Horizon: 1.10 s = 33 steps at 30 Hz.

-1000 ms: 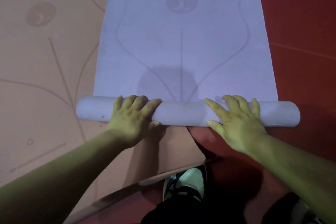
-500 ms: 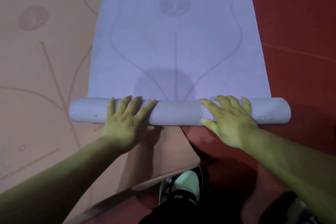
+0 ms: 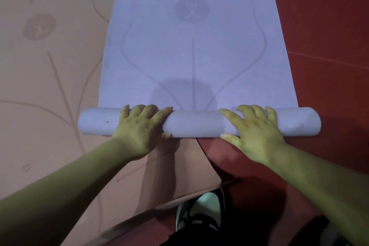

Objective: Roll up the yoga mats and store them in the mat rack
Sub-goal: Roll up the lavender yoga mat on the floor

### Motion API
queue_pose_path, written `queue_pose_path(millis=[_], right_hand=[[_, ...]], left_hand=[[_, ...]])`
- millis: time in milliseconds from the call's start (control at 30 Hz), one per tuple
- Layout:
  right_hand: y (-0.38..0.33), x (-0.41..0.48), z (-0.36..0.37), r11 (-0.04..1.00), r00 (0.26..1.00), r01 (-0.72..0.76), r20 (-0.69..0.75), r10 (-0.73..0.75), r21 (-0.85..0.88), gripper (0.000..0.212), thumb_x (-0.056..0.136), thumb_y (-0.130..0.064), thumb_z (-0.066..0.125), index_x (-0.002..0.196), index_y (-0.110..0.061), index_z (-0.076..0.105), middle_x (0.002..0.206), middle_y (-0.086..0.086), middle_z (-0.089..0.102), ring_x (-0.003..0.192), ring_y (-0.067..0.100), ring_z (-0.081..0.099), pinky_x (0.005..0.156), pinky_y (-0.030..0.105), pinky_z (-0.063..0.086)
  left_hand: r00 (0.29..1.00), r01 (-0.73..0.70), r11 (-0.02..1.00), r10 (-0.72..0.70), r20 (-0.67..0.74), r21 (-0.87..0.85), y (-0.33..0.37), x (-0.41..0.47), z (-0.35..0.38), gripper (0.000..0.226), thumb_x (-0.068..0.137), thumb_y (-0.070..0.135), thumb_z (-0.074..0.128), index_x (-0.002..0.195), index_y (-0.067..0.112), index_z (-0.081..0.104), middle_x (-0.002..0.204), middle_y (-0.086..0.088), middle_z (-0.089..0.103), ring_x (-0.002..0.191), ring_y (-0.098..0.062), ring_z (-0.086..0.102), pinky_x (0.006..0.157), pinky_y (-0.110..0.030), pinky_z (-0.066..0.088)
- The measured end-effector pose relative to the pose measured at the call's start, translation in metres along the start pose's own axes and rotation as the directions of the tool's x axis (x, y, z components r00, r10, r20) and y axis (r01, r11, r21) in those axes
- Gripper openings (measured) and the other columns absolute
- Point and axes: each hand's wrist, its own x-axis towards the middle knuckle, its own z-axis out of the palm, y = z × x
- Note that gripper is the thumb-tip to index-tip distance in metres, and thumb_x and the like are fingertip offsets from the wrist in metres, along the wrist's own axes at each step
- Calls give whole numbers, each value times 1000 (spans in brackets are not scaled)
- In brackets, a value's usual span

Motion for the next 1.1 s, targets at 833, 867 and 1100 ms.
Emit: queue_pose_path(millis=[833, 867, 1100], right_hand=[[9, 20, -5, 1000, 1000, -8, -19, 8, -20, 82, 81, -81, 10, 153, -47, 26, 147, -1, 44, 132, 27, 41, 112, 59, 22], [10, 21, -6, 1000, 1000, -6, -17, 5, -12, 83, 79, -81, 8, 154, -47, 23, 149, -2, 42, 134, 27, 39, 113, 58, 20], [13, 24, -5, 999, 997, 33, -72, -32, 13, 82, 82, -80, 15, 155, -45, 26, 151, 4, 41, 136, 30, 37, 114, 63, 21]], left_hand=[[993, -32, 998, 38, -108, 55, 3, 11, 8, 68, 91, 66, 42, 153, 38, 39, 138, -12, 53, 125, -39, 50, 106, -70, 29], [992, -30, 998, 37, -122, 60, 5, 8, 10, 69, 91, 65, 43, 154, 36, 40, 140, -14, 51, 127, -41, 49, 106, -70, 28], [999, 2, 999, -1, -40, 39, 3, 23, 3, 72, 85, 73, 37, 149, 40, 36, 132, -8, 54, 118, -38, 53, 104, -68, 34]])
